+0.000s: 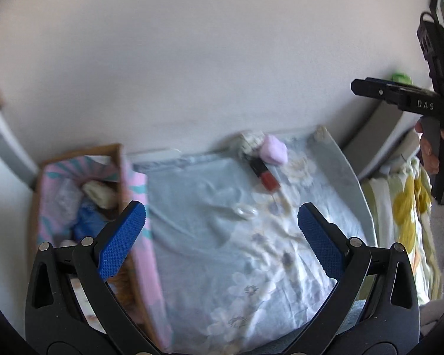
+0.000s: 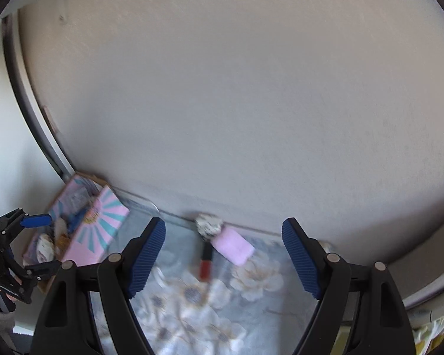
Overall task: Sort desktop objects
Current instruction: 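Move both tools back toward the tape roll and red lipstick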
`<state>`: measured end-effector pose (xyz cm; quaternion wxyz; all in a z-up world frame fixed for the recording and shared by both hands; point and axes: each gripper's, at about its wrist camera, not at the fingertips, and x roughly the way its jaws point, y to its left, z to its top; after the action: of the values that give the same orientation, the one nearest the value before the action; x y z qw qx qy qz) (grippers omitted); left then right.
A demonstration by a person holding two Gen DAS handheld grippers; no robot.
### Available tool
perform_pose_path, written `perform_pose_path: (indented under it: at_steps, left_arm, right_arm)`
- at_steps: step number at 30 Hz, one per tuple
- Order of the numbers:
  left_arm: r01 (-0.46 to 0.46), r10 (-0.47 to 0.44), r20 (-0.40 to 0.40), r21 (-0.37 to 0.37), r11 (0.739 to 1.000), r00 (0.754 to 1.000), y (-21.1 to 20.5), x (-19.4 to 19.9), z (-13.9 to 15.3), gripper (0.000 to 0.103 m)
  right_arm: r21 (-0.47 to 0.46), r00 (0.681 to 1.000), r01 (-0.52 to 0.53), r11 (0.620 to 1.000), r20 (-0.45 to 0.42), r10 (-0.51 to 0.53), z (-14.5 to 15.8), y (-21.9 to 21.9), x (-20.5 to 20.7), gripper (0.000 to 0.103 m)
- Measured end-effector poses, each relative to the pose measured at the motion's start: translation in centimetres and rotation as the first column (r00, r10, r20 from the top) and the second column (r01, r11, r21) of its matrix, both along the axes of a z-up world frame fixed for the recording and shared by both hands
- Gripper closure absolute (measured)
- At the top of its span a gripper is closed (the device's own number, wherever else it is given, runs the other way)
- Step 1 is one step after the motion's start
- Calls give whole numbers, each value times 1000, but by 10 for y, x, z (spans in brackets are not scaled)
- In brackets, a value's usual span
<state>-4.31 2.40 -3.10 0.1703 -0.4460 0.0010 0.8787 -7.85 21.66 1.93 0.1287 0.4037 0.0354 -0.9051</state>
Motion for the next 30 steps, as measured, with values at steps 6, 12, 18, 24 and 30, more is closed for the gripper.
perform_pose_path:
  at_steps: [6, 12, 18, 24, 30]
  left_arm:
    - [60, -60, 24, -16, 998, 998, 37, -18, -48, 0]
    - [96, -94, 29, -92, 991, 995, 68, -31, -116, 8]
    - [111, -110, 26, -94, 989, 994, 76, -41, -159, 19]
    - [112, -112, 6, -61, 992, 994, 72, -45, -169, 26]
    - [117, -116, 11, -41, 992, 993, 70, -52, -173, 50]
  right_arm:
    - [-50, 991, 8, 999, 132, -1, -57, 14, -8, 25]
    - [-64, 975, 46, 997, 218, -31, -140, 1, -19, 25]
    - [-67, 967, 32, 997, 253, -14, -188, -16, -30, 38]
    - [-32, 969, -21, 999, 246, 29, -207, -39, -38, 51]
    - [5, 970, -6, 1000, 245, 5, -213, -42, -49, 68]
